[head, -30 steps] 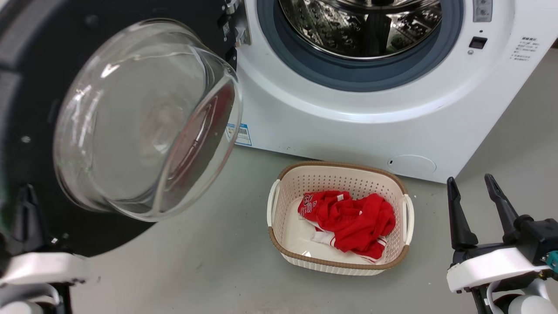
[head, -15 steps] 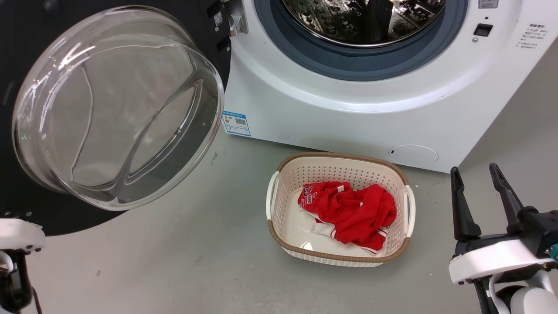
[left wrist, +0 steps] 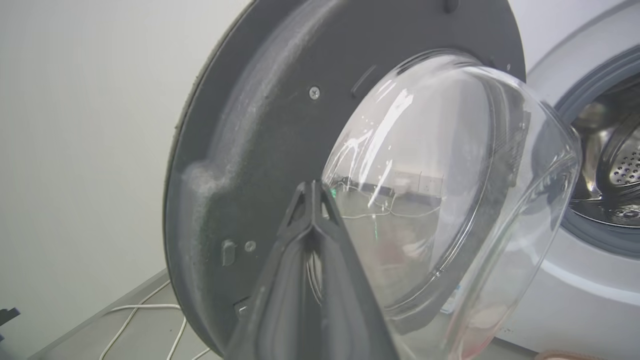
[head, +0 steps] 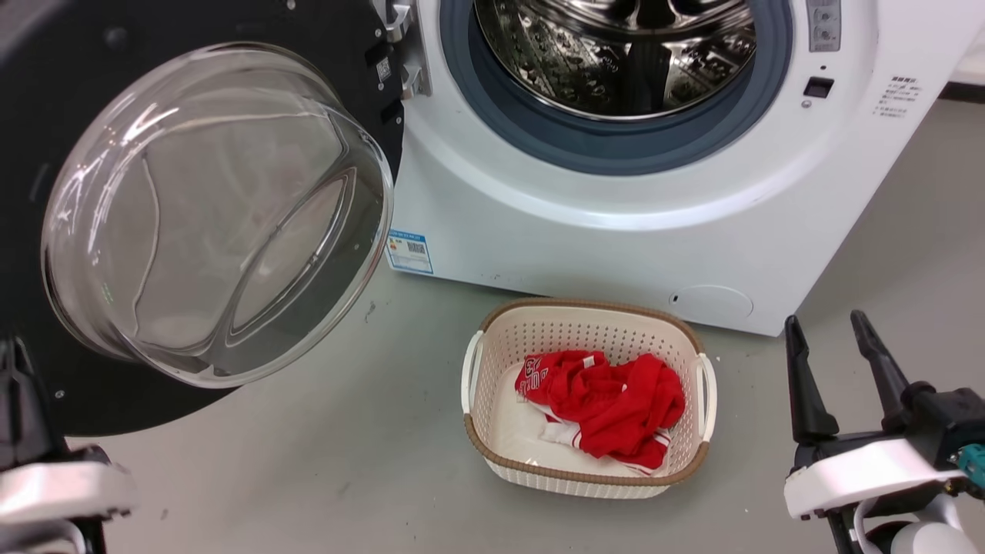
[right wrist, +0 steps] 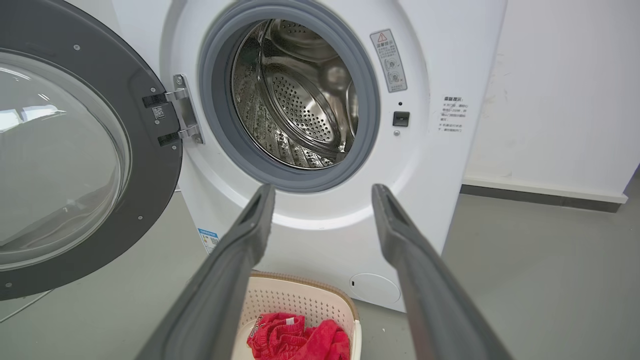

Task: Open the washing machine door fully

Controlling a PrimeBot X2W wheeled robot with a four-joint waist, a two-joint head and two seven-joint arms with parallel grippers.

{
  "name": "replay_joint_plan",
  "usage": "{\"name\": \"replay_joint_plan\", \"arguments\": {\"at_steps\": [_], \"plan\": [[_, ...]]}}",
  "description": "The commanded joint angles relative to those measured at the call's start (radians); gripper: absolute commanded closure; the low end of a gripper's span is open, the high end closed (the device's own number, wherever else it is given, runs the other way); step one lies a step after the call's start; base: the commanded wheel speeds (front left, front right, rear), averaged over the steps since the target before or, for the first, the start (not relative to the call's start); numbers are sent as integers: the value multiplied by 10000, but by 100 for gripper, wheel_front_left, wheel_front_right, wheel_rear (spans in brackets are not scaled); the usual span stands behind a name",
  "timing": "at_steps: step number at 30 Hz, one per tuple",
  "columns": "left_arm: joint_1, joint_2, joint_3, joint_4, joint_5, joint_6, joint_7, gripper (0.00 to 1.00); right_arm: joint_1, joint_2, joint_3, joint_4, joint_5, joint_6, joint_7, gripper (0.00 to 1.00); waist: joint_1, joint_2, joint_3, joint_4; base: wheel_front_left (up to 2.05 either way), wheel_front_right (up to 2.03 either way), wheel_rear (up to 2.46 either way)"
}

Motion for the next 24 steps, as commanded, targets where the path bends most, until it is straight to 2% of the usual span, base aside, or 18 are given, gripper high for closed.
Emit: {"name": "replay_joint_plan", "arguments": {"at_steps": [1,5,6,7,8,11,17,24], "plan": [[273,-102,5,-186,81,26,-19,100,193,16,26,48,28,-7,-47,0,-1,0,-133,-23,0,0,0],[867,-640,-275,-842,415,-136,-20,100,293,14,107,93,66,-7,-54,0,-1,0,-347,-78,0,0,0],[971,-753,-342,-982,503,-161,-20,87,332,16,122,95,82,-7,-46,0,-1,0,-374,-92,0,0,0],[1072,-858,-385,-1073,549,-209,-20,58,357,14,145,108,86,-7,-47,0,-1,0,-417,-118,0,0,0],[1138,-998,-482,-1174,618,-264,-20,0,378,14,154,106,86,-7,-41,0,-1,0,-437,-135,0,0,0],[1183,-1324,-888,-1394,870,-432,-19,0,371,14,147,63,124,-7,-44,0,-1,0,-490,-202,0,0,0],[913,-1574,-1621,-1355,1268,-821,-20,0,440,14,79,-17,43,-7,-16,0,-1,0,-580,-466,0,0,0],[203,-1807,-2177,-1048,1492,-1170,-21,0,364,14,134,-141,-66,-7,23,0,-1,0,-571,-1085,0,0,0]]}}
